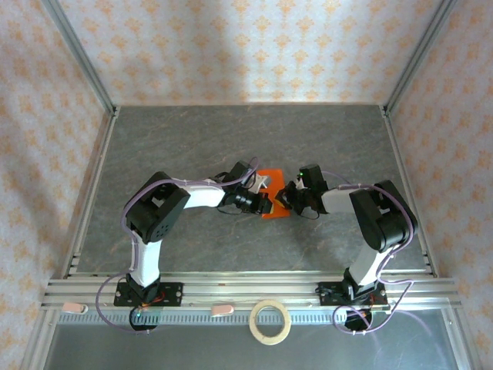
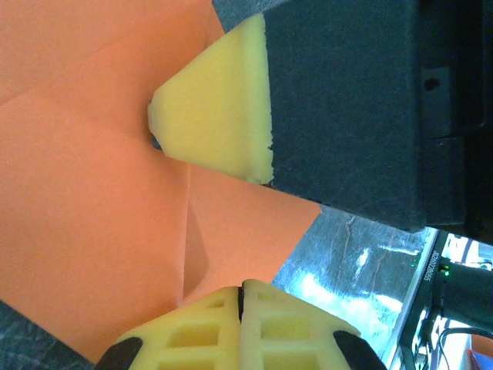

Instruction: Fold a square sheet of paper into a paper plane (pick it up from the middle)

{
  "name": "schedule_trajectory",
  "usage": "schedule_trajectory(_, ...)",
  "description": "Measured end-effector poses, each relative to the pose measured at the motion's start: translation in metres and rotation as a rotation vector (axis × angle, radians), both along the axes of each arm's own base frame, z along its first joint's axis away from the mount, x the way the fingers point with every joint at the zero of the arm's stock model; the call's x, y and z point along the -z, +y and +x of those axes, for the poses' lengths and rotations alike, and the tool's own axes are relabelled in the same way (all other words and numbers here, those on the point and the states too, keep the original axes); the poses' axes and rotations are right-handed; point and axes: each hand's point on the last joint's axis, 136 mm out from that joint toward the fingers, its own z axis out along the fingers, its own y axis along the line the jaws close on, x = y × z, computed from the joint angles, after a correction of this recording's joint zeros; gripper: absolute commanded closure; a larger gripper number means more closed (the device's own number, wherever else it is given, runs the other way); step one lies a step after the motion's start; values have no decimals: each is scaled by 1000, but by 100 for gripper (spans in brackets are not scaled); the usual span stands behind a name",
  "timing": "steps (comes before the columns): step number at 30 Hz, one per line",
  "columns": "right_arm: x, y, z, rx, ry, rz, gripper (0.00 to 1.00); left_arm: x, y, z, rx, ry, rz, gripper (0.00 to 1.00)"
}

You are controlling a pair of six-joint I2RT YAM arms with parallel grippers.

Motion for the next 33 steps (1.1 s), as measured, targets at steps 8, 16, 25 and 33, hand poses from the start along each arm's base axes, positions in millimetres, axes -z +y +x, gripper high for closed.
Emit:
schedule_trajectory(8, 0, 0, 0, -2, -2, -1, 100, 10, 6, -7, -9, 31, 16, 99)
schedule_trajectory(16, 0, 0, 0, -3, -2, -2, 100, 15, 9, -11, -8, 35, 22, 99)
schedule_trajectory(25, 0, 0, 0, -5, -4, -3, 100, 16, 16, -19, 7, 13, 33, 98)
schedule_trajectory(33, 0, 0, 0, -5, -7, -1, 100, -2, 30, -35, 1, 1, 40, 98)
